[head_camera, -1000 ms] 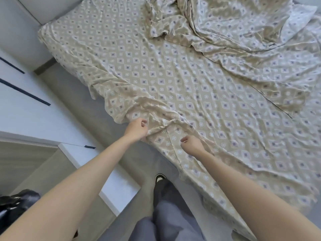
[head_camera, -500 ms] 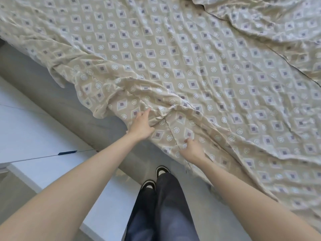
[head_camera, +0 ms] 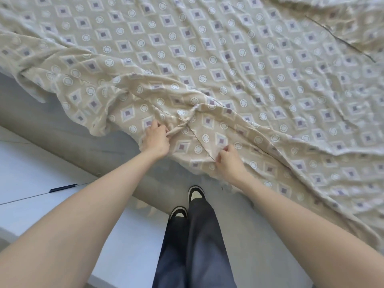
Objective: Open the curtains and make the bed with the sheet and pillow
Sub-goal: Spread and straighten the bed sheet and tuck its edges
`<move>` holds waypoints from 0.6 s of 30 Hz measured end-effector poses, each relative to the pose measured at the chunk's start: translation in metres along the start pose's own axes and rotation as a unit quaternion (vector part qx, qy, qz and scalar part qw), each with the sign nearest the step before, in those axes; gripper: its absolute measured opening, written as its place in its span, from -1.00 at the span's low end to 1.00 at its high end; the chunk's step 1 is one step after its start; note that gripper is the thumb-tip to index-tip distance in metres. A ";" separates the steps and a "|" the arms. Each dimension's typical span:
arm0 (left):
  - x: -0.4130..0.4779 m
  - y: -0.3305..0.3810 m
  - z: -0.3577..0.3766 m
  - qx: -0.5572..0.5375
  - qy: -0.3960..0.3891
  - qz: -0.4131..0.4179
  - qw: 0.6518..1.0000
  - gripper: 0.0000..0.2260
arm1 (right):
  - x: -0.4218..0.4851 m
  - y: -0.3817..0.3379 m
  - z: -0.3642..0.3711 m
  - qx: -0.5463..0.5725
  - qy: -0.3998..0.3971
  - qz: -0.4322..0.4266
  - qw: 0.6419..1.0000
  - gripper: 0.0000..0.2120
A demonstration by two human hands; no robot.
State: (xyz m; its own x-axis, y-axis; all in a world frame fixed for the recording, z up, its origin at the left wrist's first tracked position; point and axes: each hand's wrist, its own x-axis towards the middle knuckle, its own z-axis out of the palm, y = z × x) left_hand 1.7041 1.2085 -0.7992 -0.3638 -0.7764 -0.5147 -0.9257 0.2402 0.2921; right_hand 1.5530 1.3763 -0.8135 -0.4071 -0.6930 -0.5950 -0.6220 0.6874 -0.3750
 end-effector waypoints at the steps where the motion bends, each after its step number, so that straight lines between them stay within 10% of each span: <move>1: -0.004 0.002 -0.002 0.010 0.022 0.005 1.000 -0.79 | -0.006 0.002 -0.002 0.046 0.009 0.009 0.999 -0.96; 5: -0.036 0.009 -0.017 0.017 0.089 0.086 0.992 -0.59 | -0.038 0.009 -0.013 0.167 0.013 0.063 0.984 -0.92; 10: -0.070 0.008 -0.036 0.073 -0.014 0.212 0.974 -0.60 | -0.075 0.010 -0.022 0.208 -0.002 0.124 0.970 -0.95; 18: -0.110 -0.013 -0.026 0.207 -0.190 0.222 0.934 -0.80 | -0.130 0.013 -0.030 -0.012 -0.178 0.031 0.983 -0.51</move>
State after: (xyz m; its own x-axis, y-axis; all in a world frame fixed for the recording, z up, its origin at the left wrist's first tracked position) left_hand 1.7590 1.2755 -0.7257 -0.6597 -0.3029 -0.6878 -0.6065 0.7550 0.2492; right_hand 1.5772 1.4690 -0.7195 -0.1867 -0.5274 -0.8289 -0.6203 0.7175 -0.3168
